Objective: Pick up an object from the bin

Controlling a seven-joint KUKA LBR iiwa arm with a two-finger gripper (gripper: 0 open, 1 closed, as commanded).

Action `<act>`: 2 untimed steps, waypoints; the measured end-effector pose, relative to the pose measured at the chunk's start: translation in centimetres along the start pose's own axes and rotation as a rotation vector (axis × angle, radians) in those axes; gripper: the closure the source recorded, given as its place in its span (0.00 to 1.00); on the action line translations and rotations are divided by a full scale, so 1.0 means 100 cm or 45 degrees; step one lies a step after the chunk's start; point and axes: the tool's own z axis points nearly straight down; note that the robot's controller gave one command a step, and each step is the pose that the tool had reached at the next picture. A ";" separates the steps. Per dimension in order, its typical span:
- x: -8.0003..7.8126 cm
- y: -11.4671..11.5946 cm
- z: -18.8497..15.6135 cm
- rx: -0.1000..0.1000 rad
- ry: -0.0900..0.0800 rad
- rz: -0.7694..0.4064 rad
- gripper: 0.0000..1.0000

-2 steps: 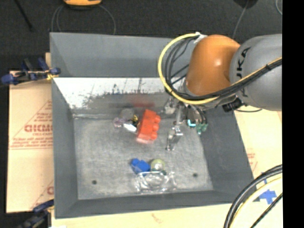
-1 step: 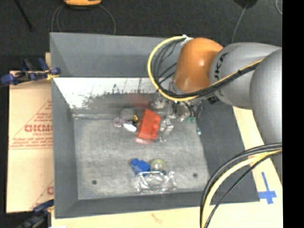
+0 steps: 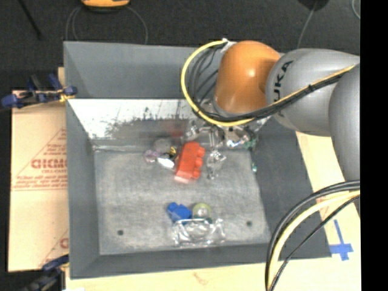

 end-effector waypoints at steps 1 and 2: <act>0.004 -0.009 0.007 0.005 -0.014 -0.338 0.00; 0.000 -0.002 0.039 0.003 0.000 -0.471 0.00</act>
Offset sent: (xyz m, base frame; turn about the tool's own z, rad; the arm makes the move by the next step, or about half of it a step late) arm -0.0040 -0.0098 -0.0134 -0.2692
